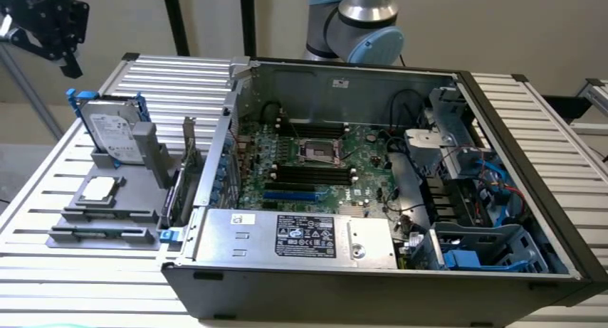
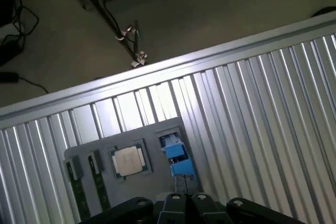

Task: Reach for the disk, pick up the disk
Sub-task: 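Pick up the disk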

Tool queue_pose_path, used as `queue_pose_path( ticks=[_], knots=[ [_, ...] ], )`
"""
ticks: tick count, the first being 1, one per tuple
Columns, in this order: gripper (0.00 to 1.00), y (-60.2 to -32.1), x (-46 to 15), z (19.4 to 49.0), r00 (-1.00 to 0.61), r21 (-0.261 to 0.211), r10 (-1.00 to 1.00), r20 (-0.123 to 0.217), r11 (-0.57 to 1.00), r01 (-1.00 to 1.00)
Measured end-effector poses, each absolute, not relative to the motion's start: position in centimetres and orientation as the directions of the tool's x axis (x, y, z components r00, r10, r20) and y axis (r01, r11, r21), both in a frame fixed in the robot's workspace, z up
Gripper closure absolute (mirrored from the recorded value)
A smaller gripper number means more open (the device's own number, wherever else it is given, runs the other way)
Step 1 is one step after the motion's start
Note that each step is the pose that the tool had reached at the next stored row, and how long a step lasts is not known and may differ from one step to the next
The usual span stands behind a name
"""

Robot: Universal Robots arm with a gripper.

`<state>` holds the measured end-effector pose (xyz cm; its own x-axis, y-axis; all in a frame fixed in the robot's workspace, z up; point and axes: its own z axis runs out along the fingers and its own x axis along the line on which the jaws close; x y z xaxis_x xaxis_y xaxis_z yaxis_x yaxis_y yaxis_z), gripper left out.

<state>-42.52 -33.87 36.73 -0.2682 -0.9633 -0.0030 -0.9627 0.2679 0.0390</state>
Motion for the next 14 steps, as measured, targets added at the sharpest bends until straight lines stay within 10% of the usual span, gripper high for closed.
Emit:
queue_pose_path(
  ticks=[14],
  knots=[
    [0.89,-33.87,-42.52,36.65,-0.018,0.028,-1.000,-0.005,0.017,-0.999]
  ],
)
